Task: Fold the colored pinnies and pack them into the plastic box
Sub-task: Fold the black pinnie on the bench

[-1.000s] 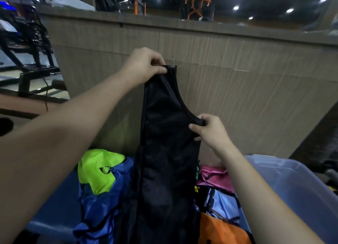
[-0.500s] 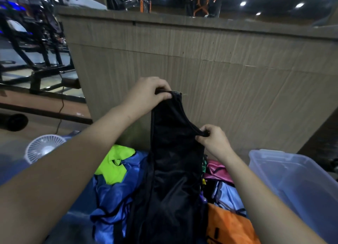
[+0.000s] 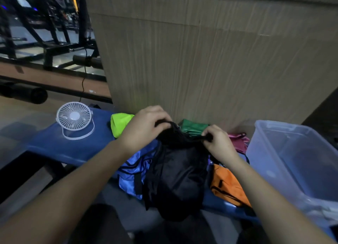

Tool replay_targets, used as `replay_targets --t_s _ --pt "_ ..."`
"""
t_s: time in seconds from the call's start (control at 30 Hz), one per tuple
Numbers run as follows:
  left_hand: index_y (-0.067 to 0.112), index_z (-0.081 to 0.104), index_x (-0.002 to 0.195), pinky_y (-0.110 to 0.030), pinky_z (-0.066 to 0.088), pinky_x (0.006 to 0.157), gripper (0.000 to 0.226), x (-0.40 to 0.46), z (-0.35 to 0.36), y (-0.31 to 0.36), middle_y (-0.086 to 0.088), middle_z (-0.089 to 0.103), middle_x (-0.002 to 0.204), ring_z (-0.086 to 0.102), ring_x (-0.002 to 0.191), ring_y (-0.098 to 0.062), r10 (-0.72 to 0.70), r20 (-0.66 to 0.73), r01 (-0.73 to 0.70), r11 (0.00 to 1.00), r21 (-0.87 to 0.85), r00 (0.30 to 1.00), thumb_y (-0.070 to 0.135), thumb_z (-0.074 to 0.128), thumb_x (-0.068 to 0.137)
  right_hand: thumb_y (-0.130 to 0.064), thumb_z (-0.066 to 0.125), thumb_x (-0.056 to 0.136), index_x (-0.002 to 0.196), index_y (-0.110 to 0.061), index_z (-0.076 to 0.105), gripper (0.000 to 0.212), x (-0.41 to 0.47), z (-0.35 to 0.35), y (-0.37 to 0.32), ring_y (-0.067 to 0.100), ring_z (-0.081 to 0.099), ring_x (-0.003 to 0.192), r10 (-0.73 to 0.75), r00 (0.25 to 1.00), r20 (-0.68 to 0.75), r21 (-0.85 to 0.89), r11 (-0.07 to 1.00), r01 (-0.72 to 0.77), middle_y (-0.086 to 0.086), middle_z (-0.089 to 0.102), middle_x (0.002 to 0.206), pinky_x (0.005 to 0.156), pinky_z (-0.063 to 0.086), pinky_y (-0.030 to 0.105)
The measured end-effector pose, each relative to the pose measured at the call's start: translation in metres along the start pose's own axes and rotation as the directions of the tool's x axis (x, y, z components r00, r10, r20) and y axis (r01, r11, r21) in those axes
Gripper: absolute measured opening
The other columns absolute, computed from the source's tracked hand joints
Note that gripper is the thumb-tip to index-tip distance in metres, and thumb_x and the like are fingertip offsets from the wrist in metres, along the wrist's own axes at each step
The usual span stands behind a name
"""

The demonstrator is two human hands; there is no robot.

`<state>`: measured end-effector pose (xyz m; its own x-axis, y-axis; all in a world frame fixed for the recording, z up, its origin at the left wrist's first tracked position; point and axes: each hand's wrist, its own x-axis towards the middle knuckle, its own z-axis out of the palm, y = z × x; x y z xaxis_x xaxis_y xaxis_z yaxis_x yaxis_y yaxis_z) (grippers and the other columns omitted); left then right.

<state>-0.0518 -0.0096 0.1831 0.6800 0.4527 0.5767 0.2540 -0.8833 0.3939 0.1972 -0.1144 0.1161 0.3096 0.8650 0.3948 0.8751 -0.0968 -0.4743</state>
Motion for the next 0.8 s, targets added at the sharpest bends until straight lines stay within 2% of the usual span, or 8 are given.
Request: replay_targets --t_s 0.13,0.2,0.33,0.47,0.53,0.57,0.7,0.8 --pt "0.014 0.075 0.090 -0.033 0.049 0.082 0.009 0.017 -0.023 0.004 0.002 0.067 0.087 0.063 0.084 -0.013 -0.061 -0.152 0.053 0.997 -0.052 0.987 0.021 0.073 0.085 0.000 0.073 0.079 0.090 -0.009 0.066 0.016 0.011 -0.015 -0.014 0.022 0.058 0.077 0.076 0.994 -0.082 0.060 0.996 -0.071 0.002 0.064 0.081 0.067 0.033 0.024" --pt "0.015 0.075 0.090 -0.030 0.048 0.082 0.007 0.027 -0.034 0.013 0.002 0.067 0.087 0.063 0.085 -0.012 -0.029 -0.195 0.023 0.999 -0.030 0.980 0.019 0.074 0.084 -0.005 0.074 0.082 0.087 -0.015 0.065 0.014 0.015 -0.025 -0.022 0.021 0.058 0.072 0.097 0.992 -0.075 0.070 0.993 -0.092 0.000 0.064 0.073 0.065 0.038 0.029" --pt "0.017 0.075 0.090 -0.025 0.045 0.080 0.008 0.046 -0.057 0.030 0.001 0.068 0.087 0.062 0.086 -0.011 0.033 -0.255 -0.030 0.999 0.017 0.966 0.021 0.072 0.084 -0.010 0.075 0.082 0.078 -0.025 0.060 0.021 0.014 -0.047 -0.040 0.017 0.059 0.066 0.094 0.995 -0.022 0.065 0.994 -0.093 -0.008 0.061 0.065 0.061 0.038 0.028" --pt "0.017 0.075 0.092 -0.010 0.037 0.076 0.011 0.069 -0.082 0.048 0.004 0.067 0.087 0.058 0.084 -0.005 0.083 -0.303 -0.064 0.995 0.072 0.949 0.025 0.072 0.084 -0.009 0.074 0.083 0.081 -0.024 0.060 0.021 0.012 -0.078 -0.060 0.014 0.060 0.055 0.079 0.996 -0.050 0.113 0.991 -0.073 -0.003 0.064 0.071 0.053 0.044 0.022" --pt "0.017 0.075 0.092 -0.014 0.039 0.076 0.013 0.082 -0.095 0.059 0.002 0.068 0.088 0.059 0.085 -0.008 0.102 -0.325 -0.078 0.993 0.087 0.940 0.026 0.072 0.084 -0.004 0.072 0.085 0.080 -0.020 0.059 0.022 0.017 -0.096 -0.068 0.012 0.062 0.046 0.094 0.994 -0.063 0.183 0.980 -0.081 0.002 0.066 0.075 0.043 0.044 0.017" --pt "0.016 0.075 0.093 -0.016 0.039 0.076 0.013 0.090 -0.102 0.064 0.001 0.068 0.089 0.060 0.086 -0.009 0.112 -0.334 -0.086 0.992 0.093 0.936 0.026 0.072 0.085 -0.001 0.071 0.085 0.078 -0.020 0.058 0.024 0.021 -0.105 -0.070 0.014 0.063 0.045 0.101 0.992 -0.074 0.219 0.972 -0.083 0.005 0.067 0.078 0.042 0.048 0.020" --pt "0.016 0.076 0.096 -0.018 0.042 0.081 0.013 0.126 -0.124 0.083 0.001 0.069 0.092 0.061 0.090 -0.011 0.124 -0.349 -0.103 0.992 0.079 0.929 0.025 0.073 0.087 0.006 0.069 0.084 0.080 -0.013 0.062 0.021 0.045 -0.142 -0.077 0.016 0.069 0.061 0.119 0.979 -0.165 0.298 0.952 -0.066 0.010 0.069 0.082 0.056 0.062 0.037" --pt "0.019 0.075 0.097 -0.025 0.046 0.086 0.012 0.157 -0.129 0.091 0.003 0.069 0.096 0.061 0.093 -0.011 0.132 -0.360 -0.108 0.991 0.084 0.923 0.026 0.072 0.089 0.005 0.069 0.084 0.082 -0.011 0.063 0.017 0.068 -0.164 -0.074 0.015 0.069 0.065 0.131 0.964 -0.232 0.295 0.954 -0.058 0.004 0.068 0.078 0.063 0.063 0.039"
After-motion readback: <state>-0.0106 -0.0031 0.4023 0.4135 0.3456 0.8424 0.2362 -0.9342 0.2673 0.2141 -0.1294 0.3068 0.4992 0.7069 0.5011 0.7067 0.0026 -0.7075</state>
